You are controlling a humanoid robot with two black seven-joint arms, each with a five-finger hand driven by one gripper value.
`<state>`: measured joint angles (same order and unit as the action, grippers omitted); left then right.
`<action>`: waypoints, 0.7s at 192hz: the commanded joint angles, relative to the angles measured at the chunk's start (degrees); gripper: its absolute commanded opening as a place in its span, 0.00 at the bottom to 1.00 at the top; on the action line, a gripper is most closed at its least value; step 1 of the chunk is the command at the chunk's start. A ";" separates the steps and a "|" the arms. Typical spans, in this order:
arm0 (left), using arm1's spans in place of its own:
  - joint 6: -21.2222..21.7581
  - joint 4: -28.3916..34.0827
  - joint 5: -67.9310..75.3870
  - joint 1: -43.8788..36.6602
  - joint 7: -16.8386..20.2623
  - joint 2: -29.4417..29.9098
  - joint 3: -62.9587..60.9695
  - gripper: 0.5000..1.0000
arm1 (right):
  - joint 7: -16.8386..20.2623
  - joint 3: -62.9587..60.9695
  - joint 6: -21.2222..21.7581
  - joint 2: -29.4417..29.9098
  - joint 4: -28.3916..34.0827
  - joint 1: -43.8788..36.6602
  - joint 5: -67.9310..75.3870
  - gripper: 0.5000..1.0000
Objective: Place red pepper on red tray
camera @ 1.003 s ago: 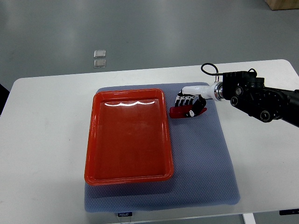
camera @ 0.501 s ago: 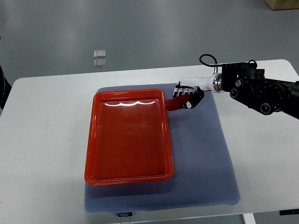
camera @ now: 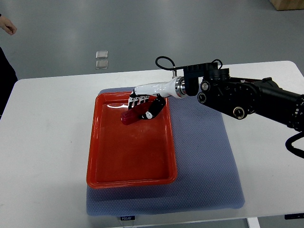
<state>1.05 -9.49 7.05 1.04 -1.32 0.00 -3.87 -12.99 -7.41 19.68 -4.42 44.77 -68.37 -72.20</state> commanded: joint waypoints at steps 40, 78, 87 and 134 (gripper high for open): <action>0.00 0.00 -0.02 0.01 0.00 0.00 0.00 1.00 | 0.07 0.03 -0.08 3.36 -0.56 2.54 0.04 0.75; 0.00 0.00 0.07 0.01 0.00 0.00 0.00 1.00 | 0.07 -3.13 -0.87 -0.15 -0.56 2.98 1.97 0.79; 0.00 0.00 -0.02 0.01 0.00 0.00 0.00 1.00 | 0.16 -5.77 -0.95 -1.21 -0.56 3.51 3.73 0.79; 0.00 0.00 0.07 0.01 0.00 0.00 0.00 1.00 | 5.60 -17.02 0.10 -7.18 -0.91 11.76 22.71 0.80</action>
<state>1.03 -9.49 7.05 1.05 -1.33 0.00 -3.87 -11.20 -21.11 19.65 -8.87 44.04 -60.13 -58.11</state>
